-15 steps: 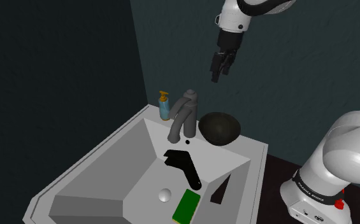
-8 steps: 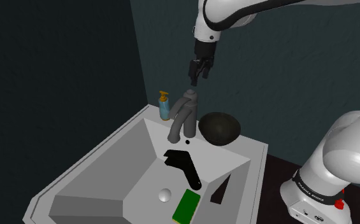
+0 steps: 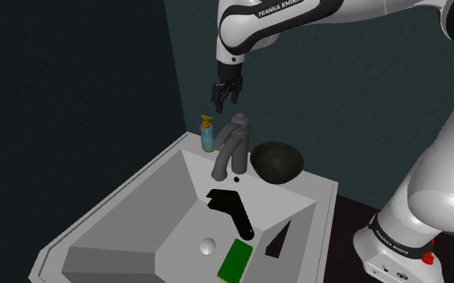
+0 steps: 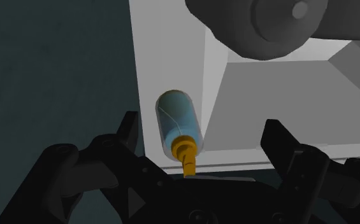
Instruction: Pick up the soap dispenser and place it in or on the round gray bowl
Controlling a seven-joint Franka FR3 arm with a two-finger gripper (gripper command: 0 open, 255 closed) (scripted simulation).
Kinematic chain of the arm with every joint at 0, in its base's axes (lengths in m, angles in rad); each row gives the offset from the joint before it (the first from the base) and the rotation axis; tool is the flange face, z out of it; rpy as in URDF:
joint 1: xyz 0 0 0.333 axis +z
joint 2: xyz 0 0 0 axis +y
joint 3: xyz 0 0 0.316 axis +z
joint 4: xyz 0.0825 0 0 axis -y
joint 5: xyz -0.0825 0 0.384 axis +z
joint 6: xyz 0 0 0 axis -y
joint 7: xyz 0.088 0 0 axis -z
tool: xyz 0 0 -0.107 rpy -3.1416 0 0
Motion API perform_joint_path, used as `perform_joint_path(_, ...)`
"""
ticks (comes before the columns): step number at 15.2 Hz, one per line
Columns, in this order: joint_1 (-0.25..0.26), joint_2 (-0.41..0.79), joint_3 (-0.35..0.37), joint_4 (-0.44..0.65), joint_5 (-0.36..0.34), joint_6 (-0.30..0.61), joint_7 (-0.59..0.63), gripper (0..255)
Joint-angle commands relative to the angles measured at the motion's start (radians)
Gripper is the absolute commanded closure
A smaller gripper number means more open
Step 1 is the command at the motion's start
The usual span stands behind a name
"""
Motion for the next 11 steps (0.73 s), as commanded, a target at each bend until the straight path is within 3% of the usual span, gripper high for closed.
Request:
perform_joint_path(1,0.006,0.088,0.004,0.087,-0.017,-0.002,0.009,0)
perform_joint_path(7,0.036,0.339,0.006,0.363,-0.063,-0.033,0.031,0)
perform_joint_path(11,0.038,0.354,0.005,0.331,-0.065,0.014,0.032,0)
